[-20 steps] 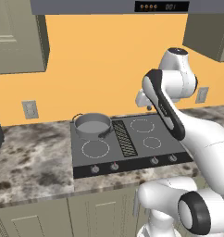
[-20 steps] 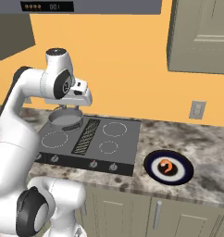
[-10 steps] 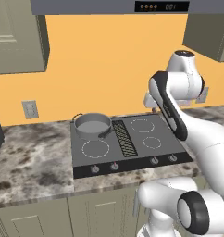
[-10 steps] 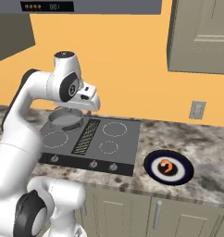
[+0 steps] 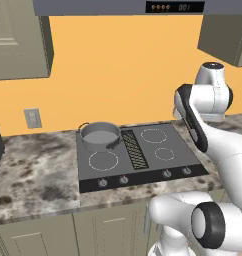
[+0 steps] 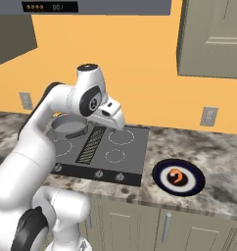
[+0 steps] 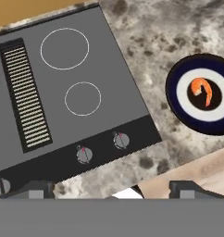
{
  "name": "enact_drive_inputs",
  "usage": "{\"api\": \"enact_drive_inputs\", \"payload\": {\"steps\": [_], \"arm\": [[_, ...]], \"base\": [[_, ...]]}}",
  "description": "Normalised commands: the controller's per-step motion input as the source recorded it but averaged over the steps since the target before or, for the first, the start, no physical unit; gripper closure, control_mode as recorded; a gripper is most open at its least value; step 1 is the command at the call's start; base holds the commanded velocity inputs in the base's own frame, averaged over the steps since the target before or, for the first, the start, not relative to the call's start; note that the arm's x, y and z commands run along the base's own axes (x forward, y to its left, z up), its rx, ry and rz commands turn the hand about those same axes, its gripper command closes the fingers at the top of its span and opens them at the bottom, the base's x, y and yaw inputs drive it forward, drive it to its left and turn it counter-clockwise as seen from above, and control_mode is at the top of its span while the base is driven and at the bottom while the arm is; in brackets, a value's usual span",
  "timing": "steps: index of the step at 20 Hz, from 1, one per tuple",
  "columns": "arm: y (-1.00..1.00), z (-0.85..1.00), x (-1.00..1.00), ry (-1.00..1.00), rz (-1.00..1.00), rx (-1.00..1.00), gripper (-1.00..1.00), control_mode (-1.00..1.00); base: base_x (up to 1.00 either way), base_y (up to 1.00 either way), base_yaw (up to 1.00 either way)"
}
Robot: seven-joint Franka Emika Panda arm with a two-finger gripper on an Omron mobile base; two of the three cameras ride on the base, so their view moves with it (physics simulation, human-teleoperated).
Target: Retrieve the frozen meat and place it in the pot on a burner. Then turn the burner on.
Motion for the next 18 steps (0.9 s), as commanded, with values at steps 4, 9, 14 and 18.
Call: {"api": "enact_drive_inputs", "payload": {"steps": [4, 9, 14, 18], "arm": [[-0.63, -0.33, 0.00, 0.00, -0.29, -0.01, -1.00, -1.00], [-0.59, -0.26, 0.00, 0.00, -0.15, 0.00, -1.00, -1.00], [-0.52, -0.27, 0.00, 0.00, -0.10, 0.00, -1.00, -1.00], [-0.40, -0.24, 0.00, 0.00, -0.10, 0.00, -1.00, -1.00]], "base": [[0.00, 0.00, 0.00], [0.00, 0.00, 0.00], [0.00, 0.00, 0.00], [0.00, 0.00, 0.00]]}}
